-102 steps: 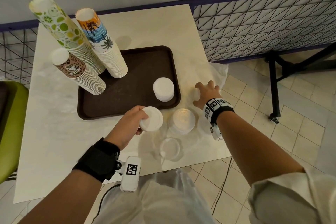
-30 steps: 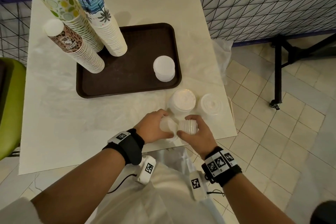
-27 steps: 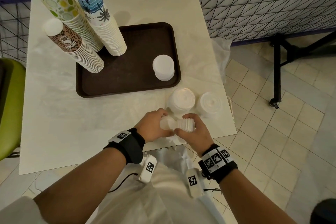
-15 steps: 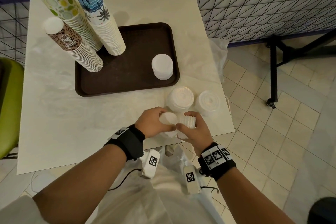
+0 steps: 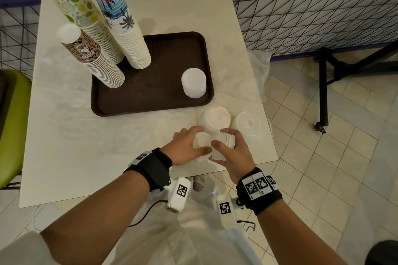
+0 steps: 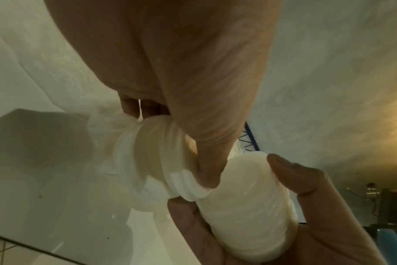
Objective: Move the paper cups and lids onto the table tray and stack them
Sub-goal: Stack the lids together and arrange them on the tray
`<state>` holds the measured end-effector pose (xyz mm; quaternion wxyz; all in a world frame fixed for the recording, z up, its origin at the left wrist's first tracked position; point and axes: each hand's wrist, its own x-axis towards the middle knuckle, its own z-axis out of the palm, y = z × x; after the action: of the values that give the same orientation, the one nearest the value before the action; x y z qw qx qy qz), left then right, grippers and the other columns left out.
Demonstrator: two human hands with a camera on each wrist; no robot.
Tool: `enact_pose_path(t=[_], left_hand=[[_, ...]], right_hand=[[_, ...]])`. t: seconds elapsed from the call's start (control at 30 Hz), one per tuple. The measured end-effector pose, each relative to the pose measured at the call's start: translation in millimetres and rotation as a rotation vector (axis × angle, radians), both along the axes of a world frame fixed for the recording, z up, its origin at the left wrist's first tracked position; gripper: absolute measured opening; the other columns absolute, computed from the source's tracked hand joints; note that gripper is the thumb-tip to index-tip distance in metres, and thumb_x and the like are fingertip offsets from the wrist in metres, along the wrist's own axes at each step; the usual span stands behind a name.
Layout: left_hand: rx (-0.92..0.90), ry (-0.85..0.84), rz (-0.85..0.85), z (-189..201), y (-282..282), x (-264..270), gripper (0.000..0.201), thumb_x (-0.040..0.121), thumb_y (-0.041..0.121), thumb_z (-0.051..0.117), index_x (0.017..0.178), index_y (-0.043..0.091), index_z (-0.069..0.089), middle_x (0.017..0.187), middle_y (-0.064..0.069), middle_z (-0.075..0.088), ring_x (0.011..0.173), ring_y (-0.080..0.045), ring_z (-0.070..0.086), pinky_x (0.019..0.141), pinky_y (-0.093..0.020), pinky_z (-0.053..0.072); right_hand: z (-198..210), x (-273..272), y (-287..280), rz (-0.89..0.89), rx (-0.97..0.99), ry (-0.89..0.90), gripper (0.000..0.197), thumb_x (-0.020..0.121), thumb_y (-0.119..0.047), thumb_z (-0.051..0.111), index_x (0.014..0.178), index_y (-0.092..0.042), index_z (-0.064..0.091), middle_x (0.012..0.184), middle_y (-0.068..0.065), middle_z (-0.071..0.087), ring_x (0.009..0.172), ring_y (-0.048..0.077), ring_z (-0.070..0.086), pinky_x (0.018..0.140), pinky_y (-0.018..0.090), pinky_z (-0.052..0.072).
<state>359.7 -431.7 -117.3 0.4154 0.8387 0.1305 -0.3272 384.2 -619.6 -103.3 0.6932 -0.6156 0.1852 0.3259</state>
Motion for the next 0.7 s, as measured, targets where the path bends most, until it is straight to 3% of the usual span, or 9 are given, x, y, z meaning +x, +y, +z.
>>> enact_pose_path(t=[0.13, 0.27, 0.4, 0.47, 0.53, 0.7], left_hand=[[-0.104, -0.011, 0.088, 2.9, 2.9, 2.3, 0.074, 0.089, 0.054, 0.072, 0.151, 0.035, 0.036, 0.140, -0.006, 0.042, 0.129, -0.026, 0.050, 0.115, -0.045, 0.042], [-0.173, -0.036, 0.179, 3.8, 10.5, 0.9, 0.081, 0.076, 0.063, 0.077, 0.142, 0.031, 0.044, 0.135, 0.001, 0.052, 0.121, -0.020, 0.057, 0.102, -0.040, 0.054], [-0.310, -0.005, 0.315, 8.1, 20.2, -3.8, 0.056, 0.091, 0.036, 0.077, 0.138, 0.030, 0.047, 0.127, 0.006, 0.060, 0.114, -0.014, 0.061, 0.084, -0.026, 0.055], [-0.402, 0.024, 0.426, 8.5, 27.6, -5.5, 0.051, 0.091, 0.033, 0.077, 0.134, 0.033, 0.050, 0.123, 0.005, 0.062, 0.111, -0.016, 0.064, 0.079, -0.030, 0.059], [-0.466, 0.050, 0.539, 12.3, 37.4, -5.2, 0.049, 0.091, 0.033, 0.078, 0.132, 0.036, 0.051, 0.122, 0.003, 0.065, 0.110, -0.020, 0.068, 0.082, -0.037, 0.063], [-0.580, 0.024, 0.773, 18.3, 67.7, 7.2, 0.047, 0.090, 0.025, 0.079, 0.129, 0.039, 0.056, 0.134, -0.007, 0.059, 0.120, -0.031, 0.064, 0.092, -0.048, 0.061]], right_hand=[[3.3, 5.5, 5.7, 0.006, -0.005, -0.018, 0.053, 0.073, -0.016, 0.081, 0.120, -0.018, 0.055, 0.117, 0.014, 0.063, 0.108, 0.034, 0.067, 0.084, 0.059, 0.058], [6.6, 10.5, 11.4, 0.044, 0.022, -0.020, 0.048, 0.080, -0.012, 0.080, 0.120, -0.019, 0.055, 0.117, 0.014, 0.063, 0.108, 0.034, 0.066, 0.084, 0.059, 0.058], [11.3, 15.0, 24.5, 0.098, 0.034, -0.028, 0.053, 0.072, -0.019, 0.084, 0.117, -0.024, 0.057, 0.121, 0.016, 0.062, 0.111, 0.035, 0.066, 0.084, 0.057, 0.059], [15.0, 18.6, 33.6, 0.141, 0.024, -0.064, 0.054, 0.068, -0.024, 0.086, 0.114, -0.028, 0.059, 0.121, 0.017, 0.061, 0.111, 0.037, 0.065, 0.083, 0.057, 0.059], [20.1, 23.4, 42.8, 0.181, 0.013, -0.114, 0.054, 0.065, -0.028, 0.087, 0.111, -0.031, 0.060, 0.118, 0.015, 0.061, 0.110, 0.038, 0.065, 0.082, 0.059, 0.059], [32.8, 40.2, 73.0, 0.224, -0.021, -0.195, 0.054, 0.063, -0.031, 0.087, 0.110, -0.030, 0.059, 0.107, 0.003, 0.065, 0.098, 0.023, 0.067, 0.081, 0.058, 0.059]])
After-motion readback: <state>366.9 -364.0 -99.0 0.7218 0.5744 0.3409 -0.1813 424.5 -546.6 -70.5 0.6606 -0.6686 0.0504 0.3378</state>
